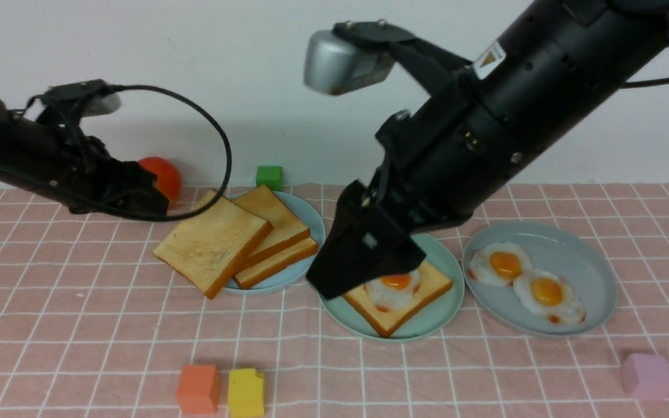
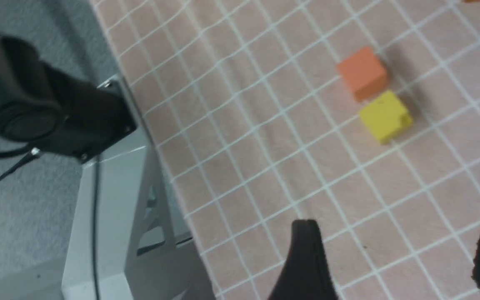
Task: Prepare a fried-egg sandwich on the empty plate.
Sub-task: Use the left arm to grab a slice of bread, then use the left arm to place a slice of bread on the fried egg in the middle
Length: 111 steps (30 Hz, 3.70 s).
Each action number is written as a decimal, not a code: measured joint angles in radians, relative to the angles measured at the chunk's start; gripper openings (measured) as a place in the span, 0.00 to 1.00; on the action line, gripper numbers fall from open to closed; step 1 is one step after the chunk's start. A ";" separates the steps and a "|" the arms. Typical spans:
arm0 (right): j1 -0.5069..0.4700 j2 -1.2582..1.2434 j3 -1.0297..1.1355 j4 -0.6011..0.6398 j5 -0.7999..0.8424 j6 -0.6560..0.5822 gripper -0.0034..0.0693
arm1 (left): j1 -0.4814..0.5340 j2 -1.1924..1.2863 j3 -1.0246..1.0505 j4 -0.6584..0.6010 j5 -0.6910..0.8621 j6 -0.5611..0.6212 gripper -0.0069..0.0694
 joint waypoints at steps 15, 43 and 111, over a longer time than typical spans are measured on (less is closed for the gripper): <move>0.006 -0.001 0.000 -0.004 0.000 -0.002 0.78 | 0.000 0.249 -0.328 0.002 0.178 0.091 0.77; 0.006 -0.001 0.001 0.090 0.000 -0.017 0.63 | 0.132 0.487 -0.336 -0.299 0.306 0.261 0.73; -0.445 -0.753 0.654 -0.238 -0.385 0.337 0.04 | -0.359 0.433 -0.362 -0.313 0.170 -0.118 0.24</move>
